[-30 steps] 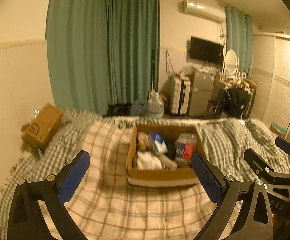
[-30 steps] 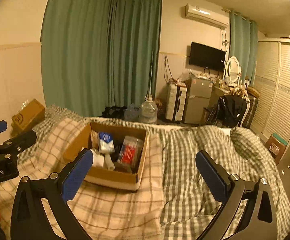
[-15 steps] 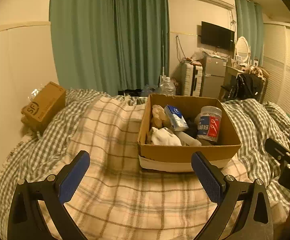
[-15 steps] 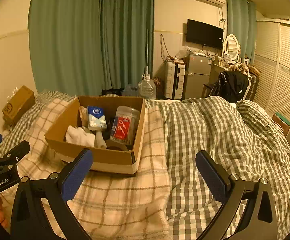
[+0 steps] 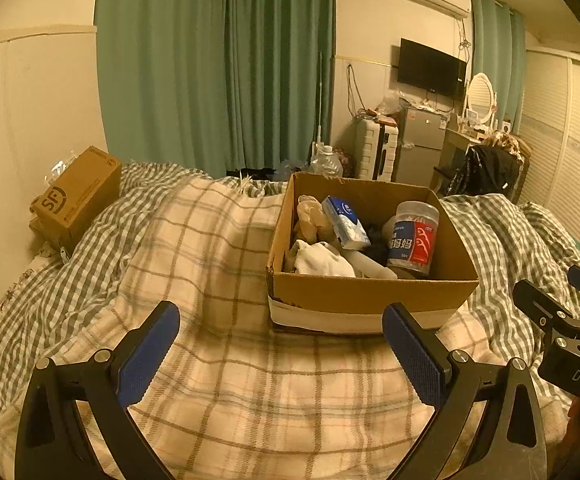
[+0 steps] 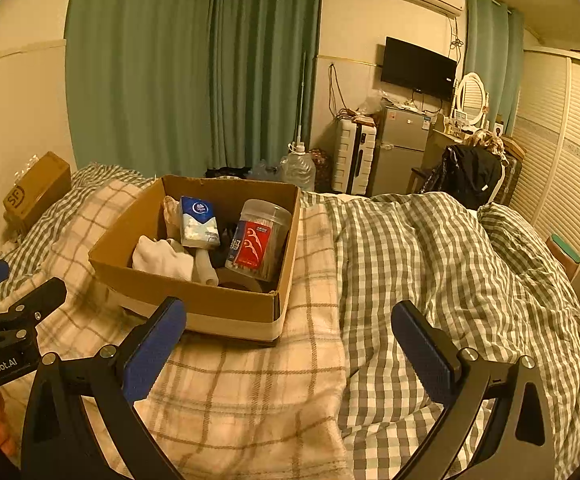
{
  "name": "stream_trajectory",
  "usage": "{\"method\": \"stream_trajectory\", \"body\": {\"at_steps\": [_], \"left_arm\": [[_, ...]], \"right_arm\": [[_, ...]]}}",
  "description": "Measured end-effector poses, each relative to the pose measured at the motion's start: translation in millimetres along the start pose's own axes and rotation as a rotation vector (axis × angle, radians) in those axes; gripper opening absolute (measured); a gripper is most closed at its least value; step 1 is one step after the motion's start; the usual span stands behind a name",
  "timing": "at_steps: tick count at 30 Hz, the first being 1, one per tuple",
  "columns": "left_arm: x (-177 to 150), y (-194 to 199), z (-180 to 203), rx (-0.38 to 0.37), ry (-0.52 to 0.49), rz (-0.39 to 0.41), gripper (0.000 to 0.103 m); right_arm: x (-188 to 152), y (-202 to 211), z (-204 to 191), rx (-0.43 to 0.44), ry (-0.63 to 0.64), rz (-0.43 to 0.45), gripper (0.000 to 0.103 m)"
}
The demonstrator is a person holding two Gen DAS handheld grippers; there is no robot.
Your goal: Organize objects
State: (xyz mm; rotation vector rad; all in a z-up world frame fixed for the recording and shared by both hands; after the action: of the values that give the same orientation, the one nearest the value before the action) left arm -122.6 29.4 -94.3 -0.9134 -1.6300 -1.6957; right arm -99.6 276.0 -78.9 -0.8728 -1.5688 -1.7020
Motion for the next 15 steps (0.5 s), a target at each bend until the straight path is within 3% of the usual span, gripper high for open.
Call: {"method": "stream_trajectory", "body": {"at_steps": [1,15], "left_arm": [[0.1,0.3,0.1,0.001,-0.001,0.001,0.103],[-0.3,-1.3,-1.0,0.012,-0.007,-0.007,0.103]], "right_arm": [[0.0,0.0,-0.5,0.000,0.000,0.000,0.103],[-0.3,-0.4,-1.2,0.002,0.002,-0.003,0.103]]}}
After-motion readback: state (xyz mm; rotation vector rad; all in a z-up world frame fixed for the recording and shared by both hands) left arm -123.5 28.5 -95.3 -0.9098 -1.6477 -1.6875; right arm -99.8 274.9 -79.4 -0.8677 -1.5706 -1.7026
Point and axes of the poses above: each gripper's, at about its wrist camera, not at the fingertips, and y roughly against the way its jaws point, z to its right, x to its top, the point moved 8 cm from there along -y, roughly the way its jaws point
